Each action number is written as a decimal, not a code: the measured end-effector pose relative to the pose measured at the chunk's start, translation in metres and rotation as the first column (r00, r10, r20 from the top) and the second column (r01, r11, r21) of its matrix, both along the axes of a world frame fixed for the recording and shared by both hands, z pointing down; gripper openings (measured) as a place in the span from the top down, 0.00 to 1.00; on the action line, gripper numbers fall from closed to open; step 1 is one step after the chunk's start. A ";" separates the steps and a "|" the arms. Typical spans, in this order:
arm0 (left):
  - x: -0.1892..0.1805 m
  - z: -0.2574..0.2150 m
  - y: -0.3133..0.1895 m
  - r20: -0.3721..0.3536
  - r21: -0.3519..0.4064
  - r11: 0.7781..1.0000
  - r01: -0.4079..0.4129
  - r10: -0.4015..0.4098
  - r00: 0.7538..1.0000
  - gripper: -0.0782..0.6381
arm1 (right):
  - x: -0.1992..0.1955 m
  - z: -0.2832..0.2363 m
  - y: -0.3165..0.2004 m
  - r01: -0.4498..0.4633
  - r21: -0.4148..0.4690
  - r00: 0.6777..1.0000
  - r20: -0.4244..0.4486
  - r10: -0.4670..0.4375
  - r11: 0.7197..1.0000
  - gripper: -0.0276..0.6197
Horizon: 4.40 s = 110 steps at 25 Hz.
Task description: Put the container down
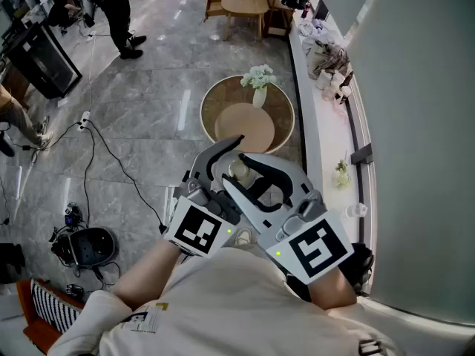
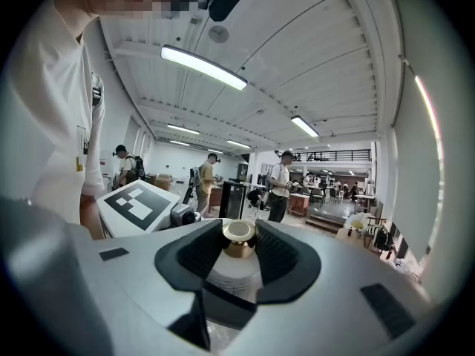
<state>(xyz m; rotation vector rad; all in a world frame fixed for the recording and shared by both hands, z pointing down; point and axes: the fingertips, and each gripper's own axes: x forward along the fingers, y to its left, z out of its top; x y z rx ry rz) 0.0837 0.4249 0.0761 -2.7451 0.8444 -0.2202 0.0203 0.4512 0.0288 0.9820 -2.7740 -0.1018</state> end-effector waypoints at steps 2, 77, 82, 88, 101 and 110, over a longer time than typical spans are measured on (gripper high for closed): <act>0.001 0.001 0.001 0.001 -0.001 1.000 0.002 -0.002 1.000 0.40 | 0.001 0.001 0.001 0.002 -0.004 1.000 0.000 -0.002 1.000 0.75; -0.028 0.071 -0.256 0.004 -0.047 0.996 0.079 -0.079 0.997 0.39 | -0.026 0.071 -0.254 0.069 -0.064 0.997 -0.016 -0.070 0.996 0.75; -0.045 0.070 -0.309 0.007 -0.065 0.996 0.054 -0.054 0.999 0.39 | -0.044 0.069 -0.309 0.043 -0.084 0.999 -0.022 -0.045 0.996 0.75; -0.075 0.067 -0.369 0.018 -0.056 0.998 0.008 -0.007 1.000 0.39 | -0.075 0.065 -0.373 -0.009 -0.089 1.000 -0.006 0.009 0.996 0.75; -0.112 0.075 -0.469 -0.029 -0.049 0.993 -0.105 0.103 0.994 0.39 | -0.115 0.074 -0.481 -0.118 -0.116 0.993 -0.008 0.118 0.986 0.75; -0.102 0.085 -0.499 -0.028 -0.069 0.992 -0.106 0.104 0.994 0.39 | -0.105 0.081 -0.512 -0.124 -0.128 0.992 0.001 0.125 0.984 0.75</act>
